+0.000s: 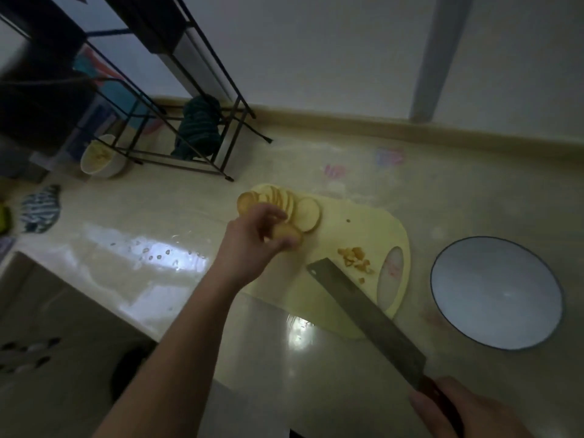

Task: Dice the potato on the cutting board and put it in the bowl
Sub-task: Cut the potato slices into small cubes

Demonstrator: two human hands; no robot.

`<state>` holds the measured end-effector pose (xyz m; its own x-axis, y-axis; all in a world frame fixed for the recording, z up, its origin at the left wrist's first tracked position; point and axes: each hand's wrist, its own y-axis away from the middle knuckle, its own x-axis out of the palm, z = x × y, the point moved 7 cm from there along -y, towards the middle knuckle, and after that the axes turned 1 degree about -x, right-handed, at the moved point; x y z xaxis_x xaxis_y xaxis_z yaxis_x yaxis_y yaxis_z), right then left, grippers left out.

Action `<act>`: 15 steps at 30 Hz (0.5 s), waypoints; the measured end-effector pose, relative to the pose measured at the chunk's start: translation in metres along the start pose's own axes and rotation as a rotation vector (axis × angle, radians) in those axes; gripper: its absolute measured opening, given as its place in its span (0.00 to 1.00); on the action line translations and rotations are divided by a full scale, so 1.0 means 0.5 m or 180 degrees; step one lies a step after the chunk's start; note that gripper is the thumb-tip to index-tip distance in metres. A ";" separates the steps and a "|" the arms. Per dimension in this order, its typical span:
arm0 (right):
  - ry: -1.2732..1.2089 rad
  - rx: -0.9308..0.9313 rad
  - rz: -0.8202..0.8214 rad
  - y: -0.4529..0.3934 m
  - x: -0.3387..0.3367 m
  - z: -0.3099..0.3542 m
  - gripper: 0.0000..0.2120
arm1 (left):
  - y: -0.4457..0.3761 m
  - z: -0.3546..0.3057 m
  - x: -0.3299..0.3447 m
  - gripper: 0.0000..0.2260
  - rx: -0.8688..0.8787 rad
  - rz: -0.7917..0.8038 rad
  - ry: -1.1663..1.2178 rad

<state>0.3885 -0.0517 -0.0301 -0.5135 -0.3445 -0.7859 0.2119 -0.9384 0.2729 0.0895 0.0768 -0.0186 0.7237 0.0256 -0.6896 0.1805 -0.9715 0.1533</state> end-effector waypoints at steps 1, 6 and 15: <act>-0.0590 0.0274 0.0570 0.008 0.016 0.009 0.27 | 0.012 0.023 0.017 0.17 -0.0172 0.0191 -0.0047; -0.1115 0.0614 0.0814 -0.041 0.009 0.022 0.32 | 0.061 0.033 0.121 0.17 0.0149 0.0769 -0.0478; -0.1221 0.0717 0.0792 -0.069 0.032 0.023 0.37 | 0.101 0.030 0.147 0.17 0.1273 -0.0169 -0.0948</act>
<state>0.3633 -0.0251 -0.0458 -0.7475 -0.5036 -0.4331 0.2038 -0.7945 0.5721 0.1420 0.0260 -0.0721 0.4885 0.0658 -0.8701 -0.0998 -0.9864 -0.1307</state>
